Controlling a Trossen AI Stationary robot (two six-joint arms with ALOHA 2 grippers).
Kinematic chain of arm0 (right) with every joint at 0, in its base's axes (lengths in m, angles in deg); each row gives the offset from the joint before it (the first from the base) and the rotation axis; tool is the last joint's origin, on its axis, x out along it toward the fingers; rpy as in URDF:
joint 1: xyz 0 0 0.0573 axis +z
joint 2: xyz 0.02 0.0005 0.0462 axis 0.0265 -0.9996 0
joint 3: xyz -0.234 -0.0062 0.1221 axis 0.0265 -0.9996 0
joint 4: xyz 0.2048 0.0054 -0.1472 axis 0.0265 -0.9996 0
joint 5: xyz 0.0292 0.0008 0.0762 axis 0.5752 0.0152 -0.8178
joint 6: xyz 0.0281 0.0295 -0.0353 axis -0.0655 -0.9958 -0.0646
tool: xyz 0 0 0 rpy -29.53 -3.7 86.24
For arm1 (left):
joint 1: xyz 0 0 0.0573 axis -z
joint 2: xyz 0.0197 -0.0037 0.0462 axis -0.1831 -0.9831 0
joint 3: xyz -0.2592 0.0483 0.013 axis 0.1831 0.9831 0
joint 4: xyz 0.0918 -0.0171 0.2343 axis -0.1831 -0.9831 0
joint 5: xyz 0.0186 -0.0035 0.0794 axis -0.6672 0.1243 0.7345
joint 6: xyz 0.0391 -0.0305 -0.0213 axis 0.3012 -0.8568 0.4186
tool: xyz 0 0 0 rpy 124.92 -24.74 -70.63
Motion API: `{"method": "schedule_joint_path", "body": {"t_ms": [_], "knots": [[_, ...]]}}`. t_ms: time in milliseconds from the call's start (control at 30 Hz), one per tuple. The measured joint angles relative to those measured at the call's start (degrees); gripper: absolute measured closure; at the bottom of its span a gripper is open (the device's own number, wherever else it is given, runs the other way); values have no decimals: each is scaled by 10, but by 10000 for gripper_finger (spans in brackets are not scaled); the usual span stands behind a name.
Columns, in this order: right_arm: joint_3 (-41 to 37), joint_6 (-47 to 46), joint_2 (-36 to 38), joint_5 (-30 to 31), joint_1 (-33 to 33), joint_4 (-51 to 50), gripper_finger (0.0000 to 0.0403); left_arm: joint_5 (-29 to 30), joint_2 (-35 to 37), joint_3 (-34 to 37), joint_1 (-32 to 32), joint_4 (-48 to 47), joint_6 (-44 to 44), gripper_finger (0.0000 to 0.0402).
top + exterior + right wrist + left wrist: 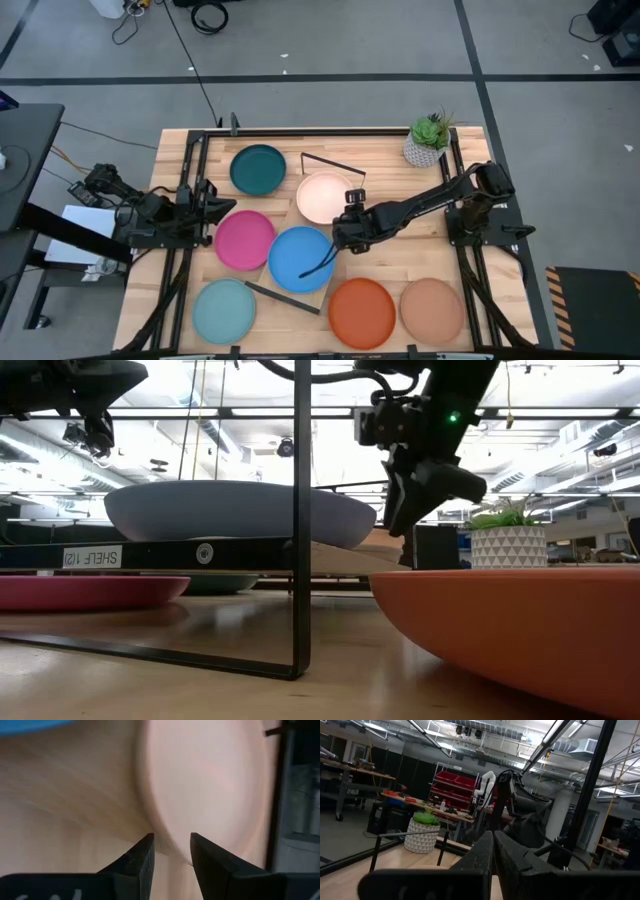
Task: Place and stack plates onto a shelf
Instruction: Stack the white plate on top of the gray plate on the shelf
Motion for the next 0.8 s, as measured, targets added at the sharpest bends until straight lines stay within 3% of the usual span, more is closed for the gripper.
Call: {"method": "schedule_joint_path", "body": {"t_ms": [133,300,800], "knots": [[0,-19,0,13,-3,-8,271,0,0,0,0,0,0,379],[0,-8,11,83,1,6,271,0,0,0,0,0,0,379],[-50,12,8,20,-22,88,271,0,0,0,0,0,0,379]]}}
